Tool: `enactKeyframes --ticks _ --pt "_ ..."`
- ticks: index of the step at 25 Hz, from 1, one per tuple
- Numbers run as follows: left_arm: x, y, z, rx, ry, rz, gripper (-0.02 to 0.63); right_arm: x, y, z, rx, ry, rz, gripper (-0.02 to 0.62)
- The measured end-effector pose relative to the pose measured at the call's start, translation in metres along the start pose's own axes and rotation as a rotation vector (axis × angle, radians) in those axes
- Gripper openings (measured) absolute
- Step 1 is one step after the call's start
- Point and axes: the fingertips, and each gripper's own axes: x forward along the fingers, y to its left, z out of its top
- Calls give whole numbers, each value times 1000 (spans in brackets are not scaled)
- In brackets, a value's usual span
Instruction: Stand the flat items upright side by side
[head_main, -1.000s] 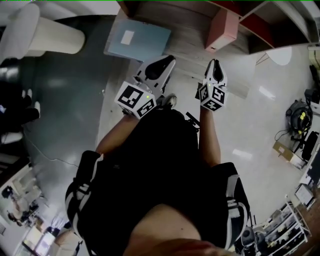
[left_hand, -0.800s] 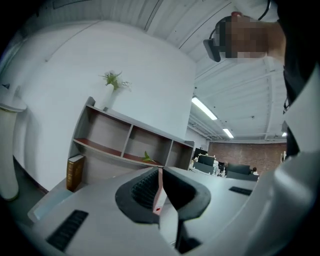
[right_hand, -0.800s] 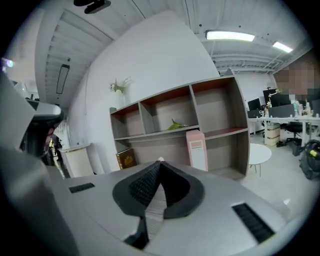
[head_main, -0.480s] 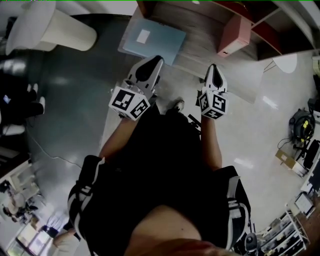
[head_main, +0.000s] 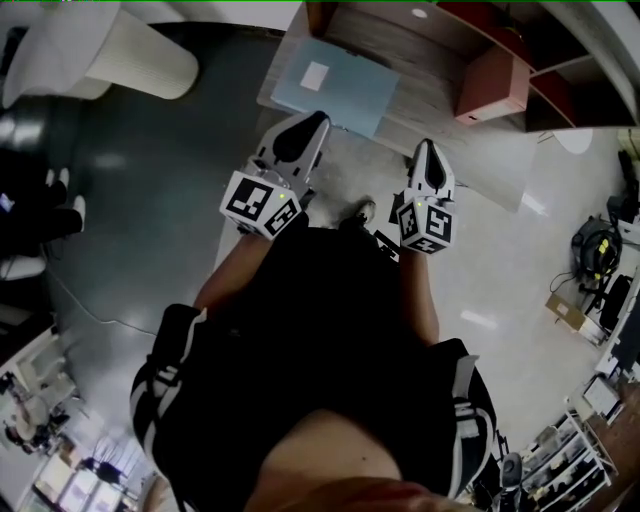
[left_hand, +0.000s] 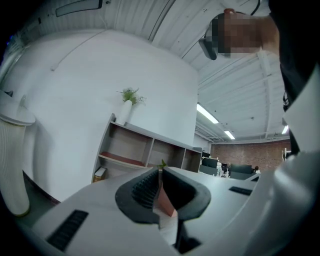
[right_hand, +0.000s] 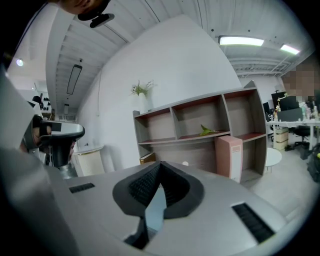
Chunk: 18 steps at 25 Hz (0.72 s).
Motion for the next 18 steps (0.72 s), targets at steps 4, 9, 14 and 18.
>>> enactKeyframes --ticks 4,9,14,18 --pt "-15 30 -1 -15 18 -8 43 6 33 -7 -5 8 -5 25" --pt "-30 54 0 -16 31 -22 43 6 58 -10 -7 12 -34 25" --pt "-43 83 5 -35 -21 22 118 13 71 -19 9 20 -33 30" --pt "-43 115 -30 -44 77 42 253 24 72 -43 40 86 -35 272"
